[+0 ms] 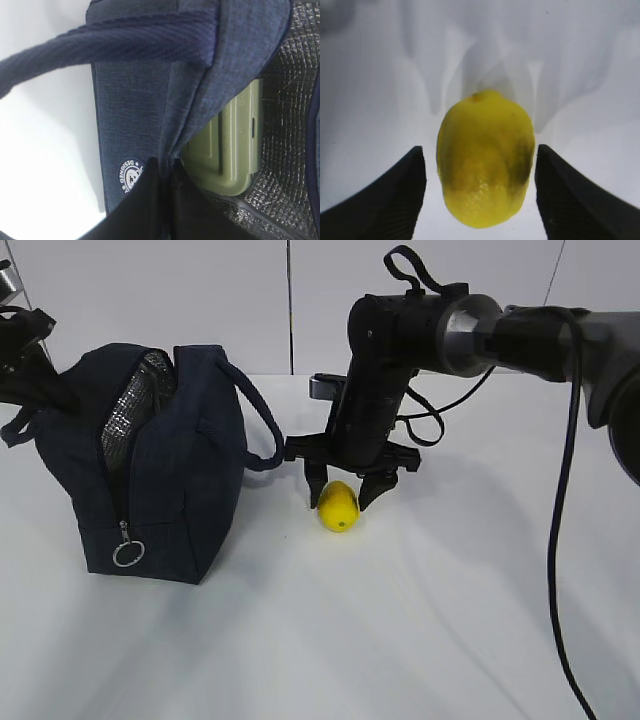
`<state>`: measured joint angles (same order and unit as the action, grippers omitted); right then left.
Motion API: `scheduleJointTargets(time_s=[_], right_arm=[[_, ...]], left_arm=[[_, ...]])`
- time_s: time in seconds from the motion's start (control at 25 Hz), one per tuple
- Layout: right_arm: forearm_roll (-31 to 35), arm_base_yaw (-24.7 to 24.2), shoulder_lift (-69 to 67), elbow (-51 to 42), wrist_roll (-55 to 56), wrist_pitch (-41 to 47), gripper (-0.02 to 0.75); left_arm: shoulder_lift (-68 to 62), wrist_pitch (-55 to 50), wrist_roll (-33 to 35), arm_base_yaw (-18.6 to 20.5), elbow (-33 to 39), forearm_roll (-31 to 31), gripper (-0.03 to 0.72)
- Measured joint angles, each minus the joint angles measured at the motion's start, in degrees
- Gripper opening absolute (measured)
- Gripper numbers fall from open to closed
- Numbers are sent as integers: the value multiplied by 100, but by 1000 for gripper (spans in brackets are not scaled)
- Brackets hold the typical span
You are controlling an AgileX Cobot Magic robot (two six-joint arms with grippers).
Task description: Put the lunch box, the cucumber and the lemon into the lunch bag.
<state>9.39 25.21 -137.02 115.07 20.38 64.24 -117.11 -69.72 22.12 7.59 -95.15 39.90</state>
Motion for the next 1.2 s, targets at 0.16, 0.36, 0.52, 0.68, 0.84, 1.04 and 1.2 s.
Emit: scheduleJointTargets(time_s=[0.16, 0.36, 0.52, 0.68, 0.84, 1.04, 1.2], right_arm=[[-96, 0, 0, 0, 13, 52, 467], [-130, 0, 0, 0, 13, 97, 418], [-130, 0, 0, 0, 13, 97, 412], [-138, 0, 0, 0, 13, 97, 384], [-142, 0, 0, 0, 13, 97, 364], [-262, 0, 0, 13, 13, 140, 361], [-352, 0, -9, 246, -7, 519, 358]], left_arm=[[0, 0, 0, 0, 0, 0, -8], [0, 0, 0, 0, 0, 0, -8], [0, 0, 0, 0, 0, 0, -8], [0, 0, 0, 0, 0, 0, -8], [0, 0, 0, 0, 0, 0, -8], [0, 0, 0, 0, 0, 0, -8], [0, 0, 0, 0, 0, 0, -8]])
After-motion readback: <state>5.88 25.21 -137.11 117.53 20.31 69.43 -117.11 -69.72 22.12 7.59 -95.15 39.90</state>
